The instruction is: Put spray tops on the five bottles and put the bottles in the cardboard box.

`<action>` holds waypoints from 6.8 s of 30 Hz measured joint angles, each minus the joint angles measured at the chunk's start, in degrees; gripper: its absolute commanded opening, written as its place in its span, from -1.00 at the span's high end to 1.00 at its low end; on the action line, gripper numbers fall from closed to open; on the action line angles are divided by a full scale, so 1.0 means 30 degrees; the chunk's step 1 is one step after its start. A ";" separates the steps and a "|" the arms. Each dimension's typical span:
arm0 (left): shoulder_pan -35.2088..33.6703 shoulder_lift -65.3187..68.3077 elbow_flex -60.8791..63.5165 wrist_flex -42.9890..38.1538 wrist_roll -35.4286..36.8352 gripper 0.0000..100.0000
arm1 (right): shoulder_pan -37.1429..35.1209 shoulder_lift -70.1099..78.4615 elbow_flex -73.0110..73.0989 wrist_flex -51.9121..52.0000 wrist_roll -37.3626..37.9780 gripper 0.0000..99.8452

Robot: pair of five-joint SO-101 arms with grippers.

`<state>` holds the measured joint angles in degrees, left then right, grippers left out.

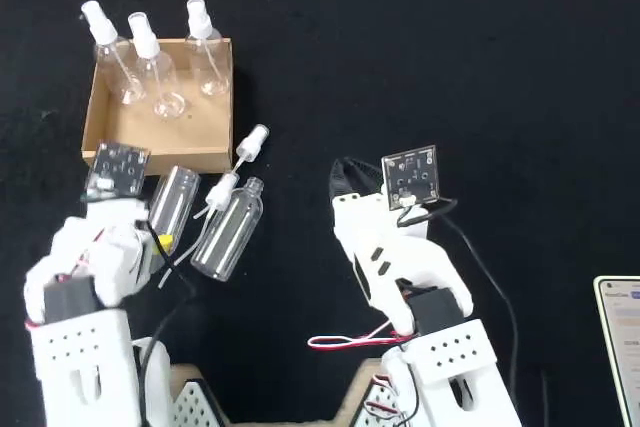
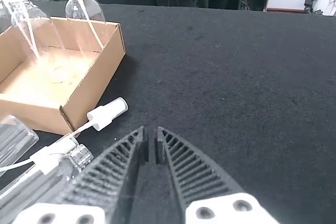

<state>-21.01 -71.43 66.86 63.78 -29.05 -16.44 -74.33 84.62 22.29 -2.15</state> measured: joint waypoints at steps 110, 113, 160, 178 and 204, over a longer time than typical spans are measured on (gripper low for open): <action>1.6996 1.3392 -1.5502 1.1311 0.0586 0.44 | 1.5795 0.0000 -0.0293 0.3487 0.6154 0.93; 1.6586 1.3392 -1.5297 1.1546 0.3106 0.44 | 1.5766 0.0000 -0.0293 0.3487 0.6154 0.93; 1.6557 1.3656 -0.5333 0.6857 -0.6535 0.44 | 1.5560 0.0000 -0.0293 0.3487 0.6154 0.93; 1.4476 1.3656 -0.4513 -0.4484 -0.3868 0.51 | 1.5560 0.0000 -0.0293 0.3487 0.6154 0.93; 1.6938 1.3714 -0.6388 -0.1407 1.6762 0.24 | 1.5560 0.0000 -0.0293 0.3487 0.6154 0.93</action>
<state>29.80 -30.29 47.69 59.56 21.23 30.24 -74.33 83.74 32.75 16.31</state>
